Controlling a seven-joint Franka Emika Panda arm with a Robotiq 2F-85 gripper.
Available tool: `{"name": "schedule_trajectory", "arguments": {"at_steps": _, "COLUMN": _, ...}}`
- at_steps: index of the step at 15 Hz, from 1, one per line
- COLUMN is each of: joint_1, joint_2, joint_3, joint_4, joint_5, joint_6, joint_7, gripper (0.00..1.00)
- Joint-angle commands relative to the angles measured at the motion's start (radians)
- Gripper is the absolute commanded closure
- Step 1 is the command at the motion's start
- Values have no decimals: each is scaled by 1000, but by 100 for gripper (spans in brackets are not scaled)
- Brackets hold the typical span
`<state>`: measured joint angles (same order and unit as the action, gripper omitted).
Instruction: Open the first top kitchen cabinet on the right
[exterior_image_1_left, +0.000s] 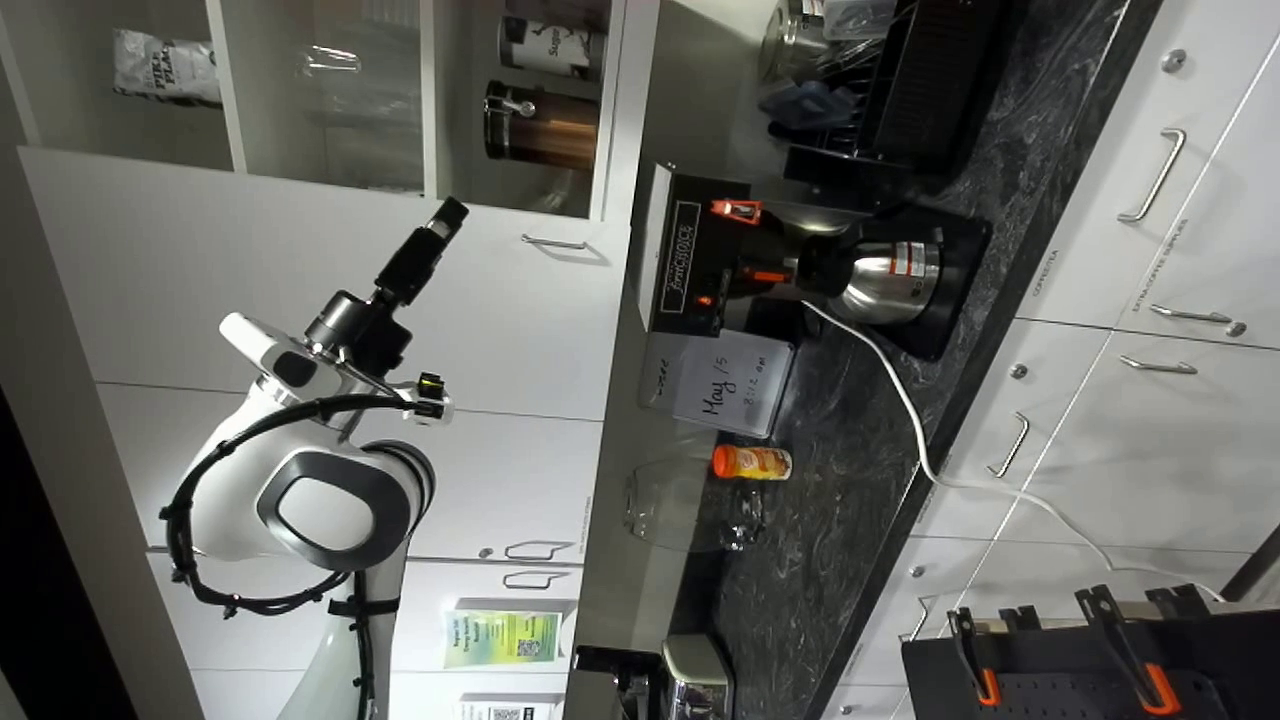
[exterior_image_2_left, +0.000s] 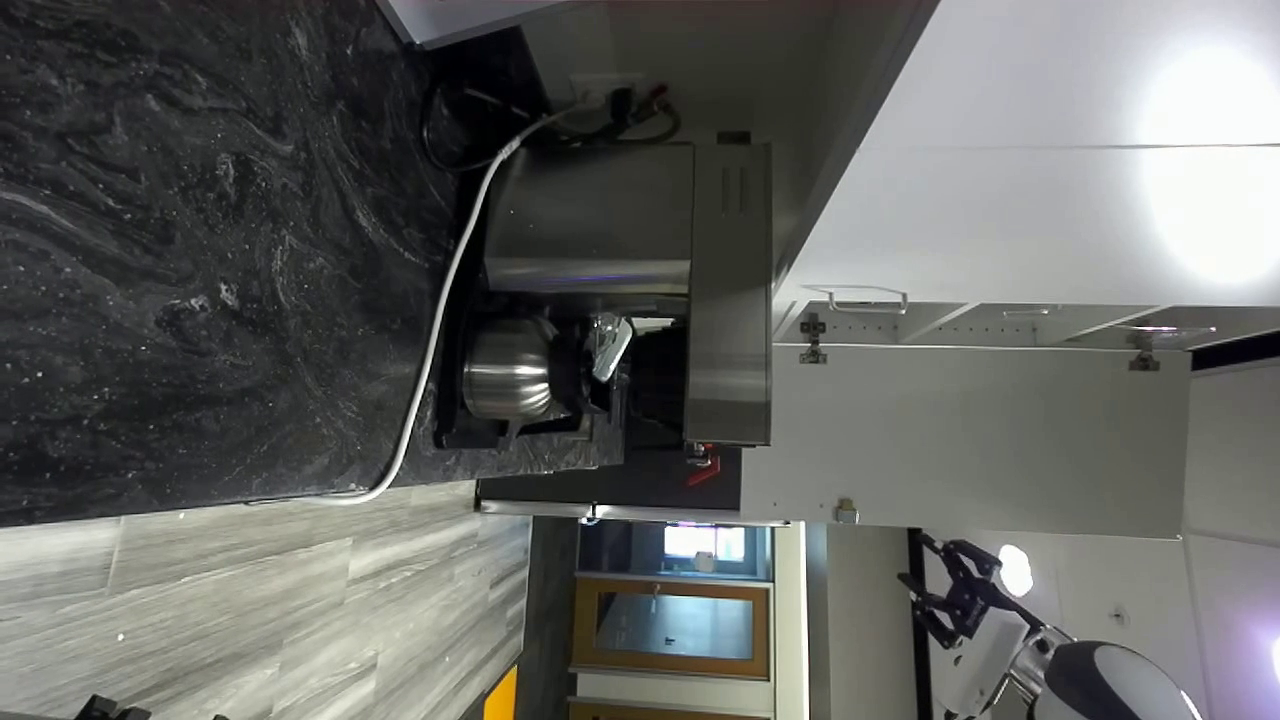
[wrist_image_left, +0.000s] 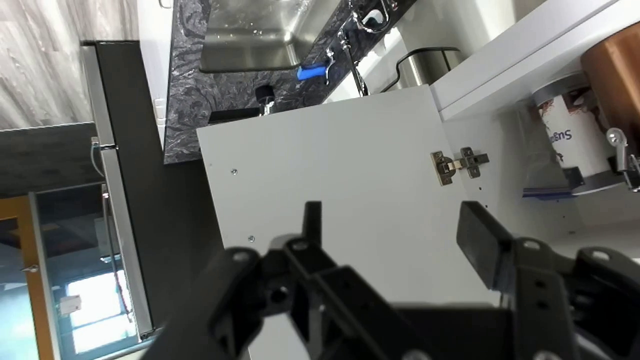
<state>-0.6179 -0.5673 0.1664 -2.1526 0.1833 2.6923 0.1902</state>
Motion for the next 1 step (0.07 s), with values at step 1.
{"name": "schedule_trajectory", "arguments": {"at_steps": 1, "joint_1": 75, "joint_2": 8, "joint_3": -60, "joint_4": 1, "joint_5": -83, "joint_6": 4, "joint_7": 56, "gripper": 28}}
